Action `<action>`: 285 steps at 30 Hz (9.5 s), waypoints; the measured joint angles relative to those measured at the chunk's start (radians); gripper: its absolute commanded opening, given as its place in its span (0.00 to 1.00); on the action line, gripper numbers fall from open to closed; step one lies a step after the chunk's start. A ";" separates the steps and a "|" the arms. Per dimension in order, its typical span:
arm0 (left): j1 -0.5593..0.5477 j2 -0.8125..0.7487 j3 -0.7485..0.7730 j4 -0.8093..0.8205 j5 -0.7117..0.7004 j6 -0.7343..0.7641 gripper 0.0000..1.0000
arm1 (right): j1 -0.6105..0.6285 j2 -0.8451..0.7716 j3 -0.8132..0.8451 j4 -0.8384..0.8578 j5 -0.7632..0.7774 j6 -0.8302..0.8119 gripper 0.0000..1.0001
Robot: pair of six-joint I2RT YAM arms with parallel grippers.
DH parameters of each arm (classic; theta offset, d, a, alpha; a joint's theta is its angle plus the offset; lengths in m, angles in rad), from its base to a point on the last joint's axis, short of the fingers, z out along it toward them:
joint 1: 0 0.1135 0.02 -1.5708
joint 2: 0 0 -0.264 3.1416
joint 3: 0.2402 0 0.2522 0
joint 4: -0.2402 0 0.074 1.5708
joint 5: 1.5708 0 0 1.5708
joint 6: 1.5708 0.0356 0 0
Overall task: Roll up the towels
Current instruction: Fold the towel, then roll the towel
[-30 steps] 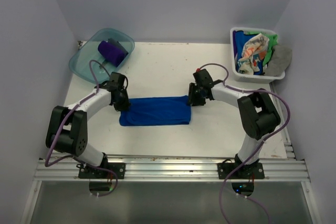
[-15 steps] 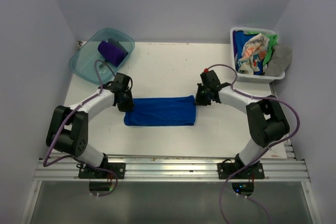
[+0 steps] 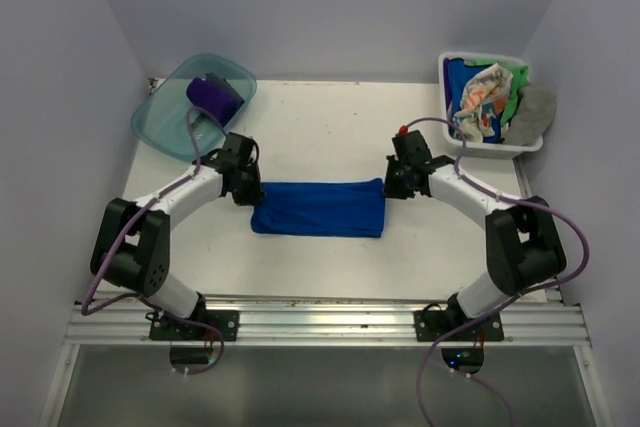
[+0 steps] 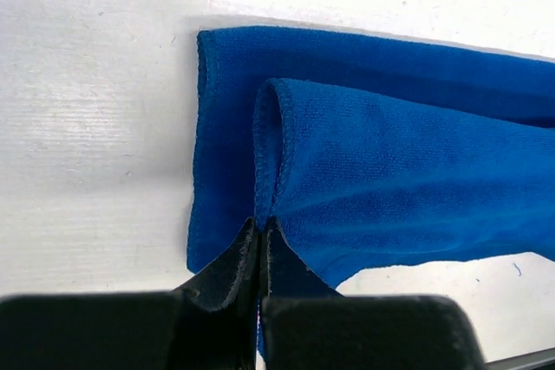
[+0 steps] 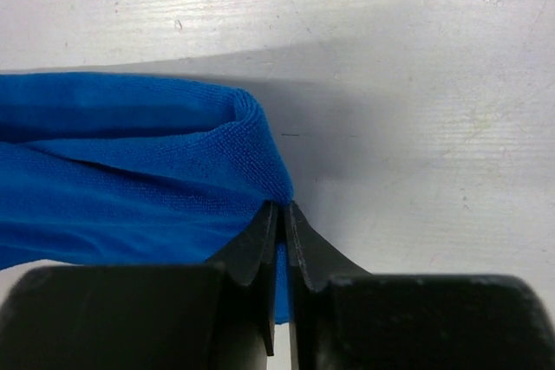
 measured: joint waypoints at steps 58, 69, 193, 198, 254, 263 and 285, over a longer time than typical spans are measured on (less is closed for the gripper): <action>0.009 0.137 0.100 0.012 -0.138 -0.001 0.37 | 0.166 0.113 -0.008 0.011 0.087 -0.012 0.08; 0.009 0.050 0.096 -0.023 -0.157 -0.001 0.40 | 0.136 0.028 -0.047 -0.004 0.102 -0.015 0.18; 0.011 0.688 0.913 -0.156 0.057 0.179 0.86 | 0.101 0.780 0.854 0.071 -0.106 0.039 0.00; 0.016 0.679 0.882 -0.149 0.058 0.178 0.86 | 0.096 0.747 0.795 0.101 -0.099 0.047 0.11; -0.201 0.064 -0.144 0.240 0.209 -0.019 0.52 | 0.269 -0.050 -0.275 0.254 -0.079 0.190 0.31; -0.208 0.060 -0.157 0.237 0.212 -0.029 0.50 | 0.269 -0.058 -0.282 0.259 -0.078 0.201 0.38; -0.217 0.053 -0.198 0.262 0.217 -0.073 0.05 | 0.275 -0.108 -0.336 0.298 -0.086 0.226 0.43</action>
